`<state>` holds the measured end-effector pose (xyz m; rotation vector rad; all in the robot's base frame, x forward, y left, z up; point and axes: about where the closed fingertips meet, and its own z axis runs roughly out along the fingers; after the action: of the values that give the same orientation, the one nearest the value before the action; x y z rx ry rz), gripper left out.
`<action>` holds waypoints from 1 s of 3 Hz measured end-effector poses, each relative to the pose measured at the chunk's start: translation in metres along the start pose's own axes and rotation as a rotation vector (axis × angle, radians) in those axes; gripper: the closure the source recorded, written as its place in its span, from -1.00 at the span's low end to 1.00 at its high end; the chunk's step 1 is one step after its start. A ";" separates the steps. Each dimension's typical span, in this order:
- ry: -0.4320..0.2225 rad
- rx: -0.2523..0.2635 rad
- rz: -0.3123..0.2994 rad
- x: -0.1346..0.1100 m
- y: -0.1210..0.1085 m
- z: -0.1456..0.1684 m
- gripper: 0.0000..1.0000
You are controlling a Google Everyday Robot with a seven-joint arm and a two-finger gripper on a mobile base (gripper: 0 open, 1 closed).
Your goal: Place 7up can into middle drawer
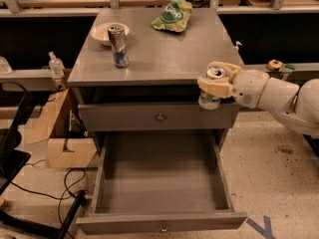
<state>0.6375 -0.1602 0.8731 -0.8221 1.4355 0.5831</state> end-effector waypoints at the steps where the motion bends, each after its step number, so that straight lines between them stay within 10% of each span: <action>1: -0.009 -0.029 0.048 0.038 0.029 0.011 1.00; 3: -0.053 -0.145 0.093 0.214 0.148 0.071 1.00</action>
Offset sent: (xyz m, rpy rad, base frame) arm -0.0876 0.1180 -0.2338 0.0946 0.0550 0.1736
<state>0.5827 -0.0410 0.6370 -0.8506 1.4004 0.7821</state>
